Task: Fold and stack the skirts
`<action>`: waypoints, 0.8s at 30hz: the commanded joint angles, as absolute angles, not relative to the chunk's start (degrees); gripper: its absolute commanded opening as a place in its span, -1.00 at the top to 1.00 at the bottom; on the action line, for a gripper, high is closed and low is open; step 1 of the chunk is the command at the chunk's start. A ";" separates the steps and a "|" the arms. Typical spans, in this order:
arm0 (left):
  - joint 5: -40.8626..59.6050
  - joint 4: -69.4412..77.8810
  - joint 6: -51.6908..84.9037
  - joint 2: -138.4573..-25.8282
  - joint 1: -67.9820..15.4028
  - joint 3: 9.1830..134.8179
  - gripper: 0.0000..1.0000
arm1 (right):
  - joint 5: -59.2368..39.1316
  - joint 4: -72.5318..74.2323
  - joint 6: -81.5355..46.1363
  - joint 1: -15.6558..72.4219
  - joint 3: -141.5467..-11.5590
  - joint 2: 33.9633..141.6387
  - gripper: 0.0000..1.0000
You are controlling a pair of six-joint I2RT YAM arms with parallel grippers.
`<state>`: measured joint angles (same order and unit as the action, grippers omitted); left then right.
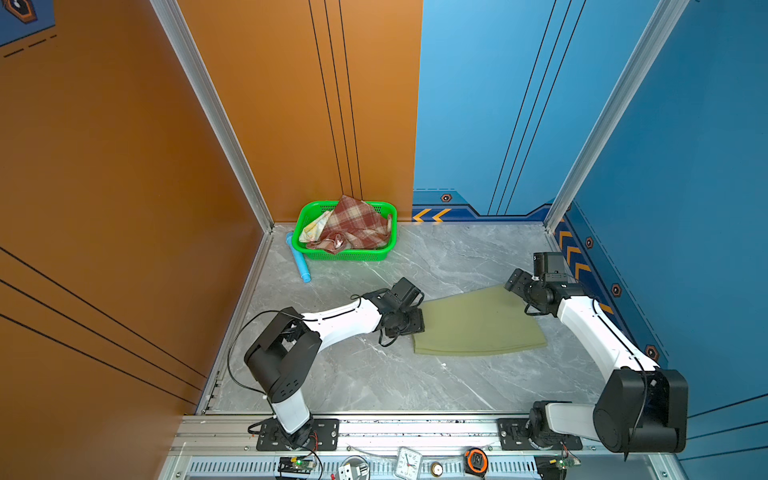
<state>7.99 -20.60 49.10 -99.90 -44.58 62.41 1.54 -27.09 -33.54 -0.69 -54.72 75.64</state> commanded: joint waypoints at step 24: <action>4.40 -19.70 51.19 -109.18 -45.43 68.21 0.41 | -6.33 -34.71 -31.64 -2.26 -52.65 70.41 -0.80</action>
<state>6.17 -19.84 50.76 -107.11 -44.82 66.61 -5.52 -32.62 -31.77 -1.96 -52.84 71.96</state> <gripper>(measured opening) 0.333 0.897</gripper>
